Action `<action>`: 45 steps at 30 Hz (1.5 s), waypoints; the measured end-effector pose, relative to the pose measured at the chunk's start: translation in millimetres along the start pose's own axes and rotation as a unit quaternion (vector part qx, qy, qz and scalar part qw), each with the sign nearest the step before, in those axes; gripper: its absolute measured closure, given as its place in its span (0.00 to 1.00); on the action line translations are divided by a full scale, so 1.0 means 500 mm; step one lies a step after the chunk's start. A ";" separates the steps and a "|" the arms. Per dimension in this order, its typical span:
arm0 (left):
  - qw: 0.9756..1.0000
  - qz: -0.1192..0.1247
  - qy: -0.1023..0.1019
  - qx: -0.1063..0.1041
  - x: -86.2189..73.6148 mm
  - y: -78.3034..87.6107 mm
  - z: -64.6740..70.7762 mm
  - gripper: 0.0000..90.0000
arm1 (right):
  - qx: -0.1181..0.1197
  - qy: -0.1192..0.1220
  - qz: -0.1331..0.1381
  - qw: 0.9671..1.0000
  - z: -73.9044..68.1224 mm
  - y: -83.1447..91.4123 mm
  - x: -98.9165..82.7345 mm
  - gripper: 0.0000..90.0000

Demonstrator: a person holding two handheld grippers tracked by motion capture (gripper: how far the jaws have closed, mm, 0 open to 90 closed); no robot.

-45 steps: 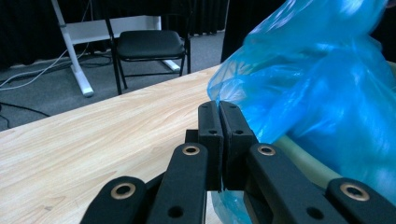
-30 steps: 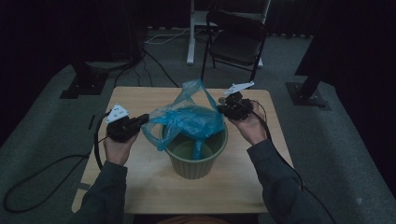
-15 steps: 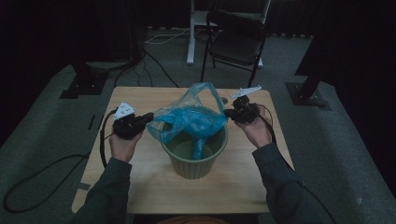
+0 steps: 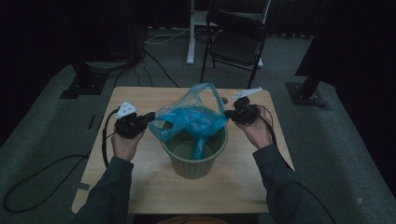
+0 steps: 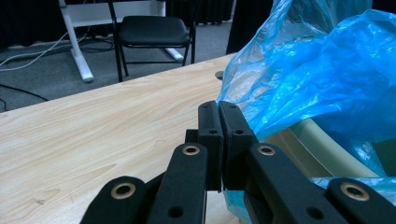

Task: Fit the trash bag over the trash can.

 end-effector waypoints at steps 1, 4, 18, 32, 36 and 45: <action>1.000 -0.003 0.002 -0.002 -0.002 -0.008 0.000 0.98 | 0.001 0.000 -0.001 1.000 0.001 -0.002 -0.002 1.00; 1.000 -0.007 0.003 -0.004 -0.006 -0.018 0.001 0.98 | 0.002 -0.002 -0.004 1.000 0.001 -0.005 -0.007 1.00; 1.000 -0.017 0.014 -0.016 -0.017 -0.051 0.007 0.98 | 0.005 -0.019 -0.016 1.000 0.012 -0.010 -0.046 1.00; 1.000 -0.009 0.012 -0.021 -0.009 -0.057 0.013 0.97 | 0.038 0.002 0.078 0.996 -0.011 0.036 0.026 0.83; 1.000 -0.010 0.013 -0.023 -0.011 -0.060 0.014 0.97 | 0.047 0.010 0.079 0.996 -0.025 0.010 0.037 0.81; 1.000 -0.013 0.011 -0.024 -0.017 -0.062 0.012 0.97 | 0.085 -0.009 0.072 0.994 -0.032 -0.017 0.037 0.85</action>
Point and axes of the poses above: each handheld gripper's, and its own axes: y roughly backward along the jaws, x roughly out of its top, z roughly to its right, the point moved 3 cm from there along -y, roughly forward along the jaws, and after that the axes turned 11 degrees about z, right-handed, at the moved point
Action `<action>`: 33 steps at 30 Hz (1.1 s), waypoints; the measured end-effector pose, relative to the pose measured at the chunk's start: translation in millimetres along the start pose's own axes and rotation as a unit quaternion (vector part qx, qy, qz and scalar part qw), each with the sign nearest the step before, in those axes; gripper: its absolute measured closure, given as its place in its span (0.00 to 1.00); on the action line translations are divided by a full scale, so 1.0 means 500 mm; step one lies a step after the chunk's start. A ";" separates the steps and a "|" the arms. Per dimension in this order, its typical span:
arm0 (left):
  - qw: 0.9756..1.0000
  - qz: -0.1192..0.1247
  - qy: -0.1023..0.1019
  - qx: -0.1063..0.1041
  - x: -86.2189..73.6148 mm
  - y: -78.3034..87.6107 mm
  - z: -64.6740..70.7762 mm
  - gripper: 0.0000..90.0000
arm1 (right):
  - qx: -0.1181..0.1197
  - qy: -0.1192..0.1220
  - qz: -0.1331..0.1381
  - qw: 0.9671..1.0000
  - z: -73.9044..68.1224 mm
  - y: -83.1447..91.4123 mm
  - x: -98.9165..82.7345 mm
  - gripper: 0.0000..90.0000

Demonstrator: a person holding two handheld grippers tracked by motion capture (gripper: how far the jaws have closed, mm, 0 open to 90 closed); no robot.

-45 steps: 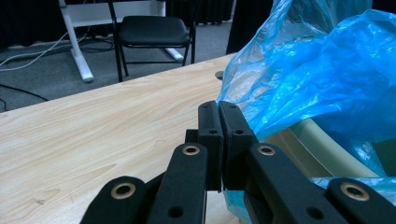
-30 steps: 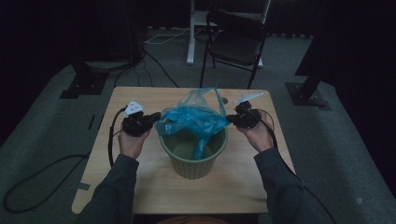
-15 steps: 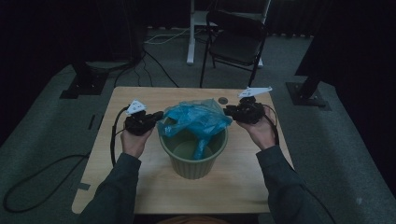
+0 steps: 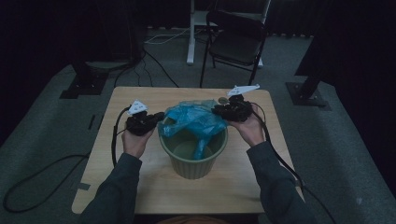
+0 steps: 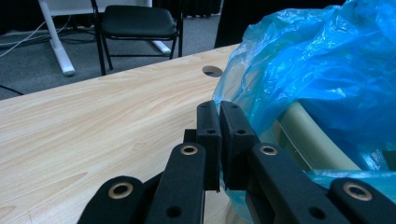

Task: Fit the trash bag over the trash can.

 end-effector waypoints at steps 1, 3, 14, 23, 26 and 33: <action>1.000 -0.001 0.000 0.000 -0.001 -0.001 0.000 0.97 | -0.001 0.002 -0.001 1.000 0.000 -0.001 -0.001 0.87; 1.000 -0.002 0.001 0.000 -0.001 -0.002 0.001 0.97 | 0.002 0.004 -0.003 1.000 0.000 0.000 0.000 0.92; 1.000 -0.004 0.008 0.000 -0.007 -0.015 -0.002 0.97 | -0.026 0.004 -0.015 1.000 0.009 0.007 -0.001 1.00; 1.000 -0.015 0.009 -0.003 -0.018 -0.029 0.000 0.96 | -0.045 -0.005 -0.043 0.998 0.023 0.001 -0.029 1.00; 1.000 -0.020 0.008 -0.005 -0.024 -0.030 0.002 0.96 | -0.044 -0.012 -0.049 0.998 0.027 0.002 -0.041 1.00; 0.999 -0.031 0.019 -0.010 -0.046 -0.026 0.001 0.96 | -0.043 -0.018 -0.057 0.997 0.034 0.011 -0.066 1.00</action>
Point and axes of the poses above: each handheld gripper's, and its own axes: y roughly backward along the jaws, x roughly out of its top, z roughly to its right, the point moved 3 cm from there along -y, roughly forward along the jaws, and after that the axes turned 11 degrees about z, right-handed, at the moved point
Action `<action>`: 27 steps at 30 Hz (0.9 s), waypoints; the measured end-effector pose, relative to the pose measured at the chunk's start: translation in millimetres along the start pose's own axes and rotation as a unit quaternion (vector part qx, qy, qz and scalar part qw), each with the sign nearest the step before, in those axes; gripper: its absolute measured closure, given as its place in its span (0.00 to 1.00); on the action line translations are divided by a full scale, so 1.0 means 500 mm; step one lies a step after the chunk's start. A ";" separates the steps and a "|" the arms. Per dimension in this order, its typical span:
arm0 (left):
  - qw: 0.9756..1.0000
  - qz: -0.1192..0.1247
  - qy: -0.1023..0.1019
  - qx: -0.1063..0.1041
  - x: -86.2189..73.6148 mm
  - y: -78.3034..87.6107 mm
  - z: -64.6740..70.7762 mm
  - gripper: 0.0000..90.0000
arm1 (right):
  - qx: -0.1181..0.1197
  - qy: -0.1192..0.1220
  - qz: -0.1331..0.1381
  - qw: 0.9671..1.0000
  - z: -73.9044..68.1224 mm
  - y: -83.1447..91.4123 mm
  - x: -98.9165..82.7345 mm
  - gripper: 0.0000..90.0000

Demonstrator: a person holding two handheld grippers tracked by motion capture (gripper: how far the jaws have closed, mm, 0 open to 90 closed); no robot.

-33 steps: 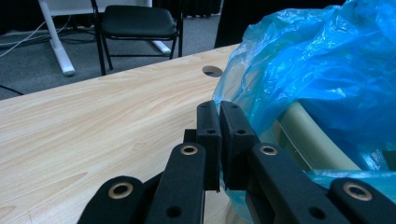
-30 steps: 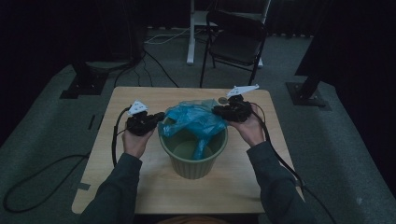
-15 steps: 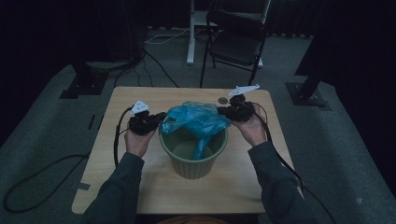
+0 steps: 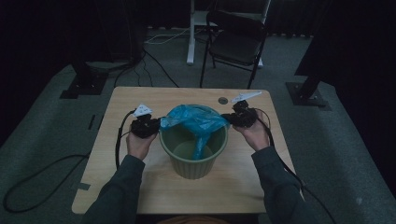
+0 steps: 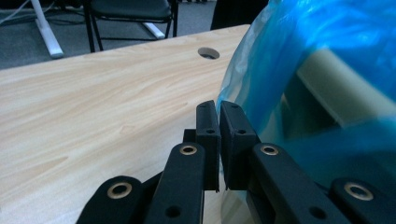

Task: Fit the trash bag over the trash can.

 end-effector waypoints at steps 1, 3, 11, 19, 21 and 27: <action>1.000 -0.002 0.000 -0.001 -0.003 0.002 -0.001 0.96 | 0.001 -0.001 -0.001 1.000 0.001 0.002 -0.003 1.00; 1.000 0.000 0.003 0.000 -0.007 0.009 -0.004 0.96 | 0.000 -0.003 -0.004 1.000 0.001 0.005 -0.008 1.00; 1.000 0.019 0.002 0.008 0.005 0.055 -0.006 0.88 | -0.006 -0.004 0.019 1.000 0.004 0.035 -0.009 0.93; 0.999 0.045 0.000 -0.003 0.015 0.098 0.002 0.78 | -0.007 0.002 0.039 0.999 -0.004 0.068 -0.002 0.88; 0.999 0.048 0.002 -0.004 0.017 0.102 0.003 0.76 | -0.006 0.003 0.041 0.999 -0.005 0.071 -0.002 0.87; 0.998 0.064 0.002 -0.024 0.024 0.134 0.016 0.73 | 0.001 0.007 0.059 0.998 -0.015 0.091 0.006 0.84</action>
Point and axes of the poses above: each handheld gripper's, and its own axes: y roughly backward along the jaws, x roughly out of its top, z roughly to its right, the point moved 3 cm from there along -y, roughly forward along the jaws, and after that the axes turned 11 degrees about z, right-handed, at the moved point
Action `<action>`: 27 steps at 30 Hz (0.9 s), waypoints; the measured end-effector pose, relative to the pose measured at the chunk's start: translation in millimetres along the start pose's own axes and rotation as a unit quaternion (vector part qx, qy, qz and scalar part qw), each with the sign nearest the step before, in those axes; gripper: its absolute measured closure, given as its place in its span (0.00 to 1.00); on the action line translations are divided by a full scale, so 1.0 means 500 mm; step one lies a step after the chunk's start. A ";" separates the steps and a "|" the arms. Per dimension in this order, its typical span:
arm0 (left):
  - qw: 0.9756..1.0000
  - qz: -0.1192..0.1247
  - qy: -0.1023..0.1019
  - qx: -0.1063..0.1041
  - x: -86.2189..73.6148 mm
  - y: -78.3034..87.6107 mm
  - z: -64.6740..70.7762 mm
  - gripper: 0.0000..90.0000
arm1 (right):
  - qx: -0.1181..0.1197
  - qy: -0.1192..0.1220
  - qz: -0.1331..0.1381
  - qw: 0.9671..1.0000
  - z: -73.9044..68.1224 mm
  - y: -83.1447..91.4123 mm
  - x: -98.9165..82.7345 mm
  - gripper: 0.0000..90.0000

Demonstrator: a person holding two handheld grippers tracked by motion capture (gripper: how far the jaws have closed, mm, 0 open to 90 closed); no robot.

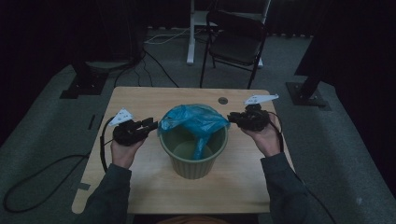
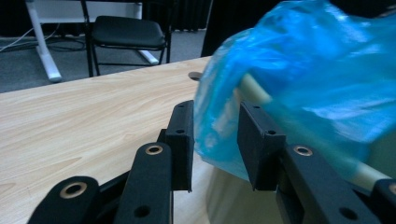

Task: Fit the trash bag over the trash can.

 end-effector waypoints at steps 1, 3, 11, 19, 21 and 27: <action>1.000 0.002 0.000 -0.004 0.000 0.005 0.004 0.72 | 0.002 0.002 0.002 1.000 -0.002 0.002 0.002 0.83; 1.000 0.004 -0.002 -0.014 0.001 0.015 0.013 0.71 | 0.009 0.003 0.007 1.000 -0.007 0.004 0.005 0.82; 0.999 -0.003 -0.013 -0.047 -0.004 0.028 0.030 0.67 | 0.032 -0.005 0.021 0.999 -0.016 -0.003 0.011 0.78; 0.998 -0.002 -0.012 -0.058 -0.013 0.040 0.028 0.65 | 0.037 -0.001 0.021 0.999 -0.021 -0.007 0.011 0.77; 0.998 -0.004 -0.009 -0.064 -0.019 0.045 0.026 0.65 | 0.040 0.000 0.020 0.999 -0.023 -0.006 0.010 0.77; 0.997 -0.009 -0.019 -0.071 -0.031 0.041 0.033 0.63 | 0.052 -0.002 0.024 0.998 -0.028 -0.009 0.009 0.76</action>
Point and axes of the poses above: each handheld gripper's, and its own axes: y roughly backward along the jaws, x roughly out of its top, z roughly to its right, the point moved 3 cm from there along -y, roughly forward along the jaws, and after that the axes turned 11 degrees about z, right-handed, at the moved point
